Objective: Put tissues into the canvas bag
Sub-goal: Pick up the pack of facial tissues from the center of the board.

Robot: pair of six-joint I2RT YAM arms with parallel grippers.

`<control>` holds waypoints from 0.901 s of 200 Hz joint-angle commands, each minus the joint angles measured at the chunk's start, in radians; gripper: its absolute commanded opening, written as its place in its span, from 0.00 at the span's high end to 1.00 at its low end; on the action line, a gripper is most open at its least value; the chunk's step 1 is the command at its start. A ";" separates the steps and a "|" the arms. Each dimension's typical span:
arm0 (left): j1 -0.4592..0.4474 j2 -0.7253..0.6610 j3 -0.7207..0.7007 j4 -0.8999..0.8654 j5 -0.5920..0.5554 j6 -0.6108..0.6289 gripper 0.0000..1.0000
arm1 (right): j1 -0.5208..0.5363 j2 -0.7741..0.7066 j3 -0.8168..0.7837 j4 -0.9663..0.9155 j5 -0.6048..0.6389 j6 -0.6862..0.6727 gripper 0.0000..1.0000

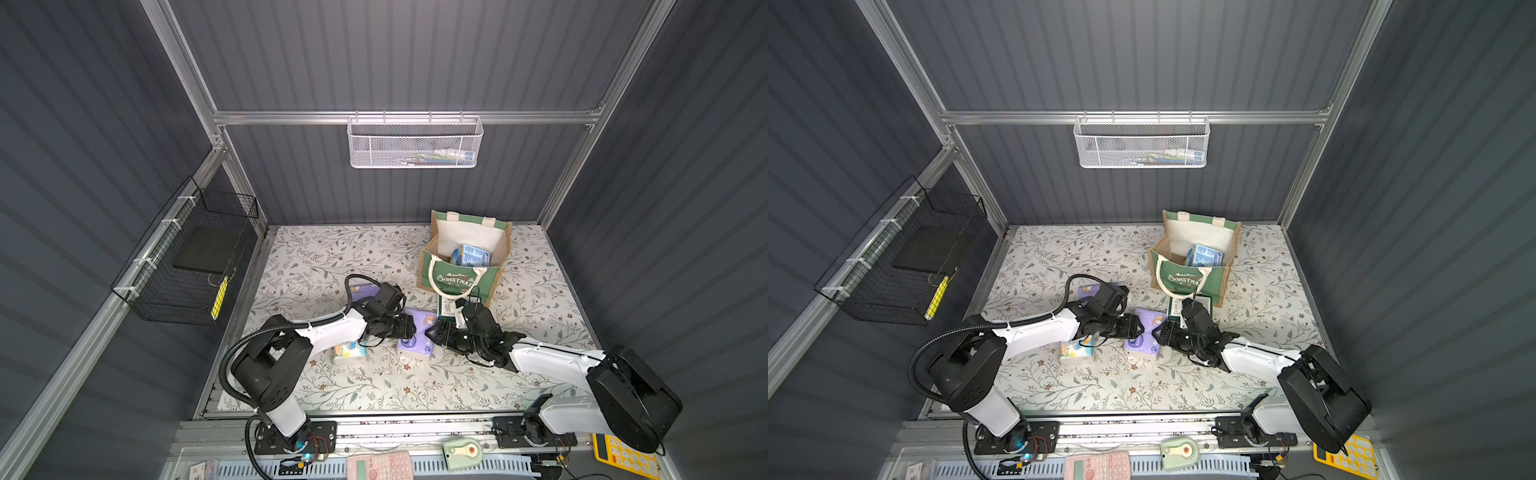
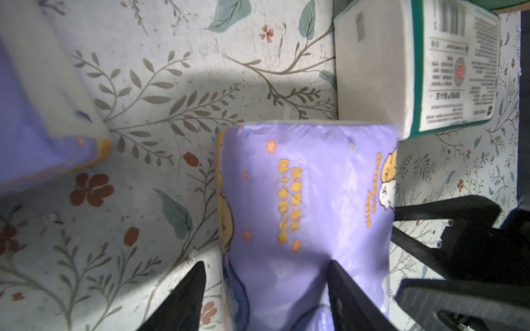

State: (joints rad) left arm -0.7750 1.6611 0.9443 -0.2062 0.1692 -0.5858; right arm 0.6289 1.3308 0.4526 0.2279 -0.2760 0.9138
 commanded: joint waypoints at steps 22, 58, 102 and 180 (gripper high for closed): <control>0.014 0.018 0.005 -0.088 -0.031 0.019 0.35 | -0.004 0.031 -0.018 0.069 0.017 0.059 0.28; 0.033 0.011 -0.016 -0.096 -0.041 0.012 0.36 | -0.004 0.063 -0.007 0.090 -0.007 0.067 0.28; 0.051 -0.011 -0.067 -0.077 -0.047 -0.011 0.37 | -0.004 0.078 -0.019 0.144 -0.008 0.092 0.28; 0.064 0.004 -0.113 -0.031 -0.031 -0.030 0.38 | -0.003 0.135 -0.012 0.231 -0.038 0.123 0.30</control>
State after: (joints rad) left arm -0.7292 1.6463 0.8841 -0.1581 0.1741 -0.6071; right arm 0.6289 1.4563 0.4450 0.4042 -0.3077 1.0138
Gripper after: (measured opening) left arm 0.624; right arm 0.702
